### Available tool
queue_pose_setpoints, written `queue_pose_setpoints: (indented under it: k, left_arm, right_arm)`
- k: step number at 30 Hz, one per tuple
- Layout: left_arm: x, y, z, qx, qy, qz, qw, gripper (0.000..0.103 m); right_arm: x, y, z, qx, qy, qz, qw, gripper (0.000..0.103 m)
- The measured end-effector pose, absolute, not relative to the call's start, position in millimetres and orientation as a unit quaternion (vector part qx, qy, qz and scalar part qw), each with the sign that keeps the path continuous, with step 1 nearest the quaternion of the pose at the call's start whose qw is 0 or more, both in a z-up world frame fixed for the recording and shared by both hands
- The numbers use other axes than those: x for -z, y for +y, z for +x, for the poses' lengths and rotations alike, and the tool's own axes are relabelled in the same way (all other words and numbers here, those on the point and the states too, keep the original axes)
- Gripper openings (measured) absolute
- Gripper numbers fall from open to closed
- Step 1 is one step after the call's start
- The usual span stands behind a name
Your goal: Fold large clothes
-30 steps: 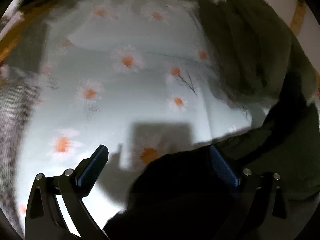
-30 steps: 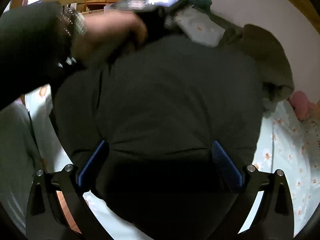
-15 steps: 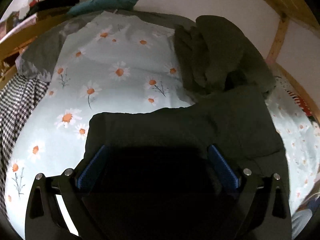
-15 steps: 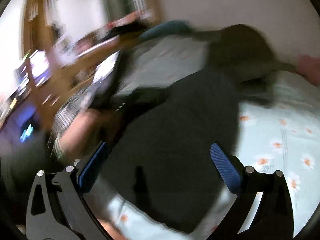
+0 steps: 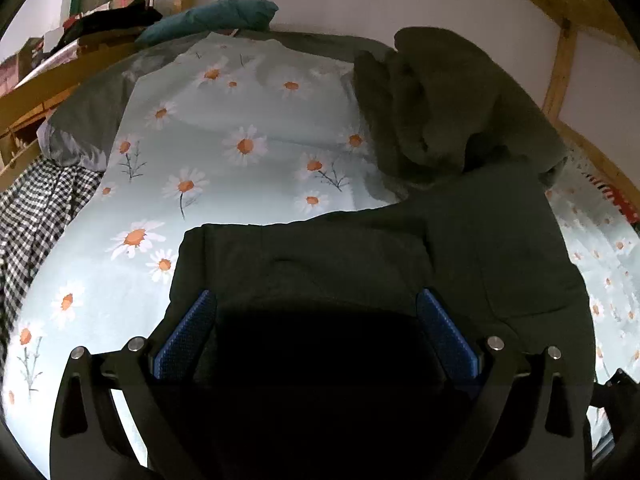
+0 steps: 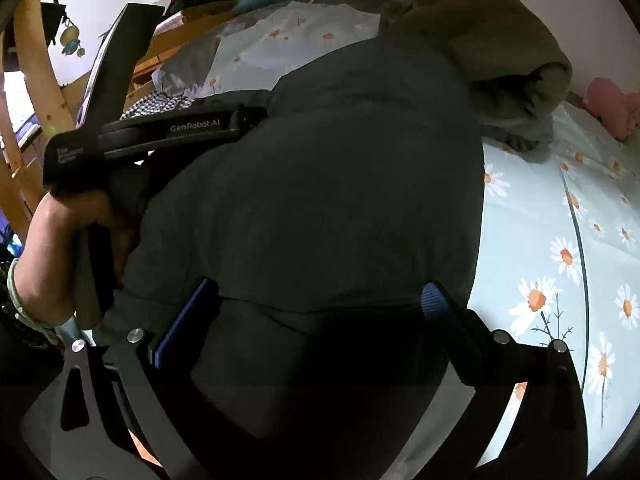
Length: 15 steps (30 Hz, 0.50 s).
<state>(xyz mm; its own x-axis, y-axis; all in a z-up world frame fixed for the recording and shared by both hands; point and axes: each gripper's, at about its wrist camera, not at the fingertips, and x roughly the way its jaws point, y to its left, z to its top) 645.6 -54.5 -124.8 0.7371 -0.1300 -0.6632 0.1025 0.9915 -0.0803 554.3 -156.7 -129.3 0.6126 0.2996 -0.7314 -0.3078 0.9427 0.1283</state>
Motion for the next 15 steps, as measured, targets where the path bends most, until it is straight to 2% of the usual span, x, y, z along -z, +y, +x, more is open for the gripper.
queue_pose_setpoints:
  k: [4,9,15]
  left_arm:
    - [112,-53,647,0.058,0.394,-0.025,0.917,0.099]
    - [78,-48,601,0.091,0.420,-0.069,0.901,0.098]
    - [98,-44,553,0.111,0.428,-0.053,0.895,0.098]
  right_arm:
    - [114,-171,558,-0.171,0.421,0.032,0.890,0.100]
    - [89,-218,532,-0.230,0.381,0.151,0.883,0.100]
    - [119,-274,549,-0.259,0.406,0.295,0.825,0.100]
